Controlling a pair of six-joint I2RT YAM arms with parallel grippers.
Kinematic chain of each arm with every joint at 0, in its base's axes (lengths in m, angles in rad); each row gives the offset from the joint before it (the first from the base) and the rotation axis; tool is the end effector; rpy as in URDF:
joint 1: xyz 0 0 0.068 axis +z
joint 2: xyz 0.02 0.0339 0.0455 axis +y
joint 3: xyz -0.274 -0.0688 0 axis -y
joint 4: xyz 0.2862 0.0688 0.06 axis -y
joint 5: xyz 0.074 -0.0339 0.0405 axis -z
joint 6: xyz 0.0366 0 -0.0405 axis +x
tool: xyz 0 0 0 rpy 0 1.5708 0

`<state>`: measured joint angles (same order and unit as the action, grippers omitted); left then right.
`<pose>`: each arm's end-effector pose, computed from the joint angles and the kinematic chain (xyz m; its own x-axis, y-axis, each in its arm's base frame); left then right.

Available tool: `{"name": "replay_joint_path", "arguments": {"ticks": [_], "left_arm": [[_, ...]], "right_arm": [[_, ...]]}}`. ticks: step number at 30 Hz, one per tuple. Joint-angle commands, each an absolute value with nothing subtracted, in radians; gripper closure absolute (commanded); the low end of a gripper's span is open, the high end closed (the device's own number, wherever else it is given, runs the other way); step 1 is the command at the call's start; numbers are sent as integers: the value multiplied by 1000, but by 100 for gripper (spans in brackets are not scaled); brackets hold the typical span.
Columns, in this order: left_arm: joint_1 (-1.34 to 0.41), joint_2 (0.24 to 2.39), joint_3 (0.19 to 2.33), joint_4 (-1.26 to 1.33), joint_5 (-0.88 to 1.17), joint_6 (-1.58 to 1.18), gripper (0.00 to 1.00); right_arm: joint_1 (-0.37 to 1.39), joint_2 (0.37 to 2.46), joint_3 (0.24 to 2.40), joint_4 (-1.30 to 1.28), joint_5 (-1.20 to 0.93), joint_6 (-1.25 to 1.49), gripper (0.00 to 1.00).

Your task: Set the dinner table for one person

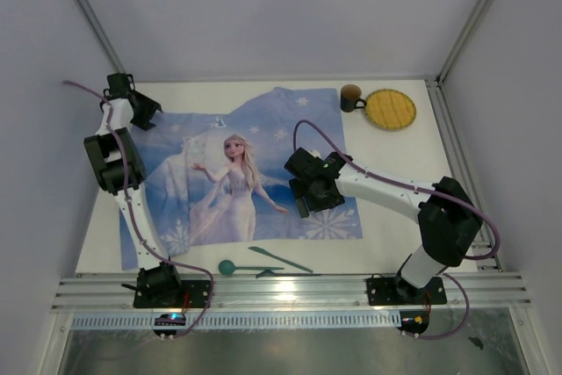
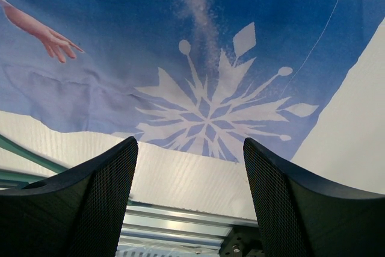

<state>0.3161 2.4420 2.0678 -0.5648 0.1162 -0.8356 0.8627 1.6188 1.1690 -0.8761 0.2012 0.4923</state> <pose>0.5556 0.1772 0.1521 -0.3337 -0.8842 -0.3267 -0.7323 0.4614 -0.5008 0.2290 0.2562 0.2102 -0.8929 -0.3308 -0.3053 -0.3299 0.9423 -0.0563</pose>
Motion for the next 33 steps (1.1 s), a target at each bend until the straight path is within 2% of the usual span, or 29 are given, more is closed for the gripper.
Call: {"name": "replay_joint_path", "arguments": {"ticks": [1, 15, 25, 33], "left_arm": [[318, 2503, 2094, -546, 92, -841, 43], [318, 2598, 2292, -621, 64, -807, 43], [319, 2680, 2404, -627, 49, -828, 43], [337, 2723, 2479, -623, 28, -850, 42]], "right_arm": [[864, 1611, 1204, -914, 232, 494, 25], [865, 1608, 1252, -976, 265, 506, 25], [861, 1666, 1406, -1069, 304, 463, 25], [862, 1674, 1433, -1103, 318, 480, 25]]}}
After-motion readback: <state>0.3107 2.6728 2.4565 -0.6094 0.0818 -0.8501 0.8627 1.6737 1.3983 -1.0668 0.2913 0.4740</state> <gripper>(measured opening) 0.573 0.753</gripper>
